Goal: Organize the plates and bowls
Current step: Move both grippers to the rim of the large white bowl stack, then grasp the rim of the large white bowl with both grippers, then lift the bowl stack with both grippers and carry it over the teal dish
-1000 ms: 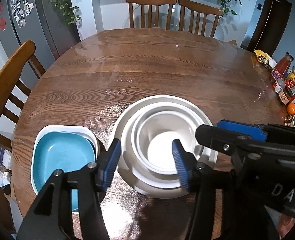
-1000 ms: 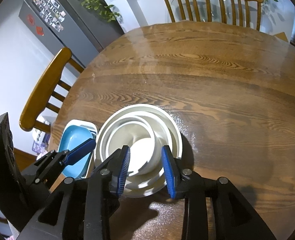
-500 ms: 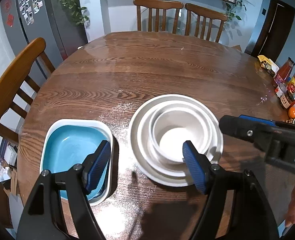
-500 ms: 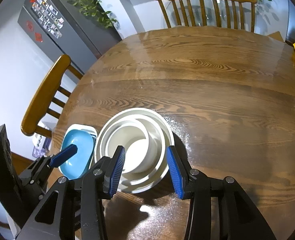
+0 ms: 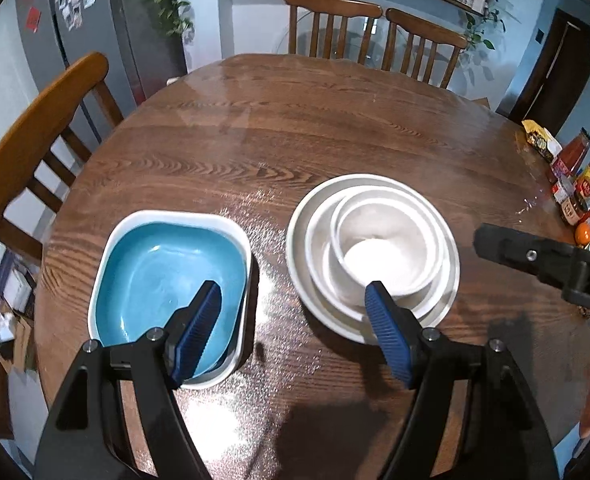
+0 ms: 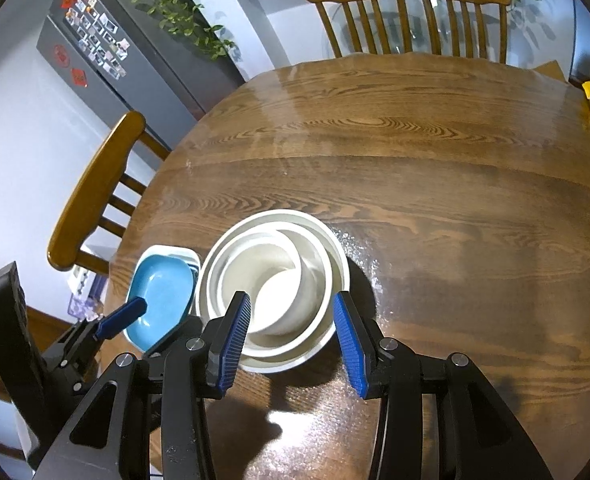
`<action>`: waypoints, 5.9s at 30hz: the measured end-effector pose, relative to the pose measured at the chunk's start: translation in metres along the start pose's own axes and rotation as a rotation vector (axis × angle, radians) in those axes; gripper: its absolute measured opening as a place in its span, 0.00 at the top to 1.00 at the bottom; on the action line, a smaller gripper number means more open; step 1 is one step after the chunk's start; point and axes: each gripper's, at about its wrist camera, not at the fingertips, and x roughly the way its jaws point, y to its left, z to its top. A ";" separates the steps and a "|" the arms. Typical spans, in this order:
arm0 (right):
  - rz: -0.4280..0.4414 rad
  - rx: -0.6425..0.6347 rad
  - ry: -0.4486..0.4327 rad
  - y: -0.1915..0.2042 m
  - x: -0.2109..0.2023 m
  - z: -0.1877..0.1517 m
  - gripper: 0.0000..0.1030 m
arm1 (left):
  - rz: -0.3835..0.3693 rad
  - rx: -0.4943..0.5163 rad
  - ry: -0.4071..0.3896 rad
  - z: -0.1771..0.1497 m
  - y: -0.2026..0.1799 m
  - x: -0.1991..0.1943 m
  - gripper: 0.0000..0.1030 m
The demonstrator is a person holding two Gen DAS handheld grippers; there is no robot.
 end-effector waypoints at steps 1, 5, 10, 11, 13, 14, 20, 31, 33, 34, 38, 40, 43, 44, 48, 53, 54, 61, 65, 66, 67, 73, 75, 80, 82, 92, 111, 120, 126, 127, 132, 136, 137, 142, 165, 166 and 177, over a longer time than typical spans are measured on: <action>-0.002 0.003 0.000 -0.001 0.000 -0.001 0.57 | -0.008 -0.015 0.008 0.000 0.004 0.000 0.28; -0.006 0.029 0.003 -0.011 -0.001 -0.006 0.57 | -0.032 -0.097 0.038 0.002 0.021 0.003 0.28; -0.009 0.071 0.005 -0.026 0.000 -0.013 0.57 | -0.065 -0.143 0.064 0.005 0.023 0.005 0.29; -0.012 0.082 0.005 -0.030 0.000 -0.013 0.57 | -0.083 -0.154 0.074 0.006 0.023 0.006 0.30; -0.014 0.104 0.003 -0.036 0.000 -0.015 0.57 | -0.107 -0.166 0.090 0.008 0.023 0.009 0.30; -0.014 0.110 0.002 -0.039 0.000 -0.014 0.57 | -0.115 -0.174 0.096 0.011 0.023 0.010 0.30; -0.017 0.123 0.021 -0.045 0.009 -0.011 0.57 | -0.098 -0.195 0.127 0.031 0.030 0.022 0.37; 0.000 0.135 0.065 -0.051 0.037 -0.003 0.58 | -0.068 -0.148 0.172 0.041 0.029 0.038 0.50; 0.004 0.139 0.071 -0.052 0.039 -0.004 0.58 | -0.054 -0.133 0.173 0.042 0.027 0.040 0.53; 0.005 0.139 0.073 -0.053 0.040 -0.005 0.58 | -0.053 -0.130 0.174 0.043 0.026 0.041 0.53; 0.015 0.141 0.085 -0.055 0.044 -0.005 0.58 | -0.042 -0.108 0.183 0.041 0.022 0.044 0.53; 0.013 0.138 0.088 -0.054 0.045 -0.004 0.58 | -0.030 -0.101 0.184 0.042 0.023 0.046 0.53; 0.011 0.137 0.094 -0.053 0.048 -0.004 0.58 | -0.025 -0.090 0.199 0.043 0.025 0.051 0.52; 0.011 0.138 0.095 -0.053 0.048 -0.004 0.58 | -0.024 -0.086 0.205 0.043 0.025 0.052 0.52; 0.009 0.140 0.096 -0.052 0.050 -0.003 0.58 | -0.011 -0.066 0.213 0.043 0.021 0.057 0.54; 0.006 0.140 0.098 -0.051 0.052 -0.003 0.58 | 0.010 -0.035 0.205 0.043 0.013 0.059 0.61; 0.002 0.138 0.099 -0.050 0.053 -0.002 0.58 | 0.019 -0.024 0.201 0.043 0.011 0.059 0.61; -0.009 0.137 0.110 -0.050 0.060 -0.002 0.58 | 0.041 0.021 0.187 0.042 0.001 0.060 0.72; -0.012 0.129 0.109 -0.049 0.059 -0.002 0.60 | 0.040 0.046 0.184 0.042 -0.006 0.061 0.83; -0.011 0.131 0.108 -0.050 0.059 -0.002 0.60 | 0.042 0.052 0.182 0.042 -0.008 0.062 0.84; -0.011 0.132 0.107 -0.050 0.059 -0.002 0.60 | 0.043 0.054 0.182 0.043 -0.009 0.061 0.85; -0.006 0.126 0.105 -0.050 0.058 -0.002 0.65 | 0.040 0.069 0.180 0.045 -0.013 0.064 0.92; -0.011 0.116 0.103 -0.047 0.057 -0.002 0.67 | 0.035 0.073 0.180 0.045 -0.017 0.064 0.95; 0.010 0.106 0.105 -0.043 0.057 -0.001 0.77 | 0.034 0.077 0.178 0.046 -0.018 0.065 0.97; 0.014 0.103 0.104 -0.042 0.057 -0.001 0.79 | 0.034 0.077 0.175 0.046 -0.018 0.066 0.97; 0.018 0.090 0.096 -0.036 0.058 -0.001 0.89 | 0.018 0.037 0.151 0.042 -0.017 0.063 0.98; 0.012 0.072 0.043 -0.024 0.034 -0.001 0.89 | -0.011 -0.004 0.102 0.032 -0.012 0.038 0.98; 0.053 0.021 0.032 0.002 0.026 0.004 0.89 | 0.018 -0.048 0.039 0.033 0.009 0.010 0.98; 0.086 -0.032 0.042 0.029 0.030 0.008 0.89 | 0.054 -0.094 0.007 0.031 0.033 -0.005 0.98; 0.090 -0.043 0.046 0.034 0.032 0.009 0.89 | 0.061 -0.101 0.004 0.031 0.037 -0.007 0.98; 0.118 -0.080 0.071 0.056 0.042 0.010 0.89 | 0.094 -0.143 -0.006 0.027 0.058 -0.014 0.98; 0.131 -0.108 0.088 0.072 0.052 0.012 0.89 | 0.118 -0.170 -0.003 0.026 0.073 -0.015 0.98; 0.135 -0.114 0.094 0.077 0.056 0.013 0.89 | 0.124 -0.179 -0.001 0.026 0.077 -0.015 0.98; 0.147 -0.135 0.115 0.089 0.067 0.015 0.89 | 0.141 -0.203 0.010 0.024 0.095 -0.012 0.98; 0.165 -0.140 0.217 0.120 0.119 0.017 0.89 | 0.179 -0.261 0.081 0.017 0.143 0.012 0.98; 0.166 -0.139 0.218 0.121 0.120 0.016 0.89 | 0.180 -0.260 0.081 0.017 0.143 0.013 0.98; 0.159 -0.149 0.205 0.120 0.119 0.017 0.89 | 0.183 -0.258 0.073 0.017 0.144 0.015 0.98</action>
